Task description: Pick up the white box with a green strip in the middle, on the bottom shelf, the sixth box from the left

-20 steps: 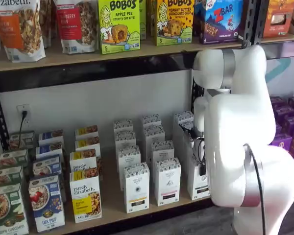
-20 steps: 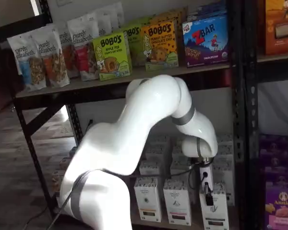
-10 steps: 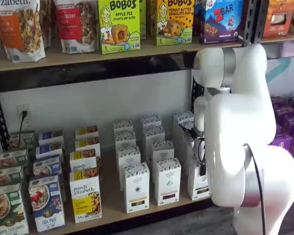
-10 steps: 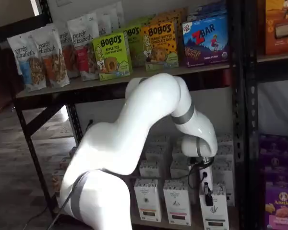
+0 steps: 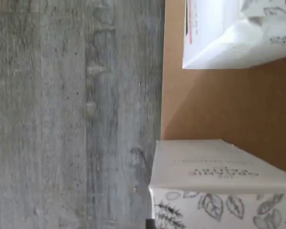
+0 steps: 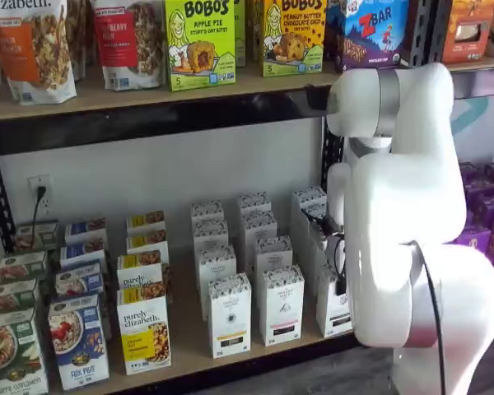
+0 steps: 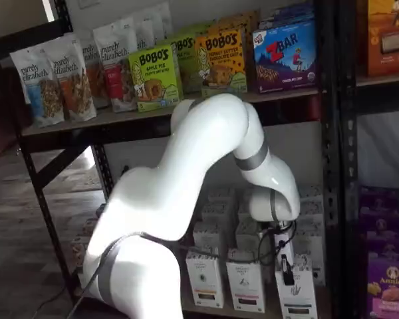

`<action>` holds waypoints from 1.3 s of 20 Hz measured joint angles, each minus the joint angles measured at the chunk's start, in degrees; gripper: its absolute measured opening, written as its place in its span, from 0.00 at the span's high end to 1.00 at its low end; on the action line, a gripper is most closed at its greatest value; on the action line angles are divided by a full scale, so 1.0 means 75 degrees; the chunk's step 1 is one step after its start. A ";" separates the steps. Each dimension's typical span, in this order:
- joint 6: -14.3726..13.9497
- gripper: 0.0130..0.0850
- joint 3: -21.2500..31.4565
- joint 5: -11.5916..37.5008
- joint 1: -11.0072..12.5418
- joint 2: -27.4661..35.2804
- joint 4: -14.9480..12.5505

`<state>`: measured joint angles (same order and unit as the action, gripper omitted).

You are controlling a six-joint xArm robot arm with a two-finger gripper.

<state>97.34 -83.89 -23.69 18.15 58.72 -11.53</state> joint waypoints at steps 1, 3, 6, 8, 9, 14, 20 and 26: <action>-0.0039 0.50 0.0153 0.0045 -0.0005 -0.0102 -0.0033; -0.0163 0.50 0.0507 0.0149 -0.0021 -0.0346 -0.0145; -0.0425 0.50 0.1155 0.0293 -0.0061 -0.0816 -0.0369; -0.0572 0.50 0.1609 0.0369 -0.0103 -0.1165 -0.0475; -0.0580 0.50 0.1912 0.0400 -0.0143 -0.1410 -0.0440; -0.0374 0.50 0.3245 0.0573 -0.0267 -0.2603 -0.0076; -0.0399 0.50 0.4587 0.0239 -0.0384 -0.4151 0.0017; -0.0680 0.50 0.5742 -0.0012 -0.0430 -0.5517 -0.0249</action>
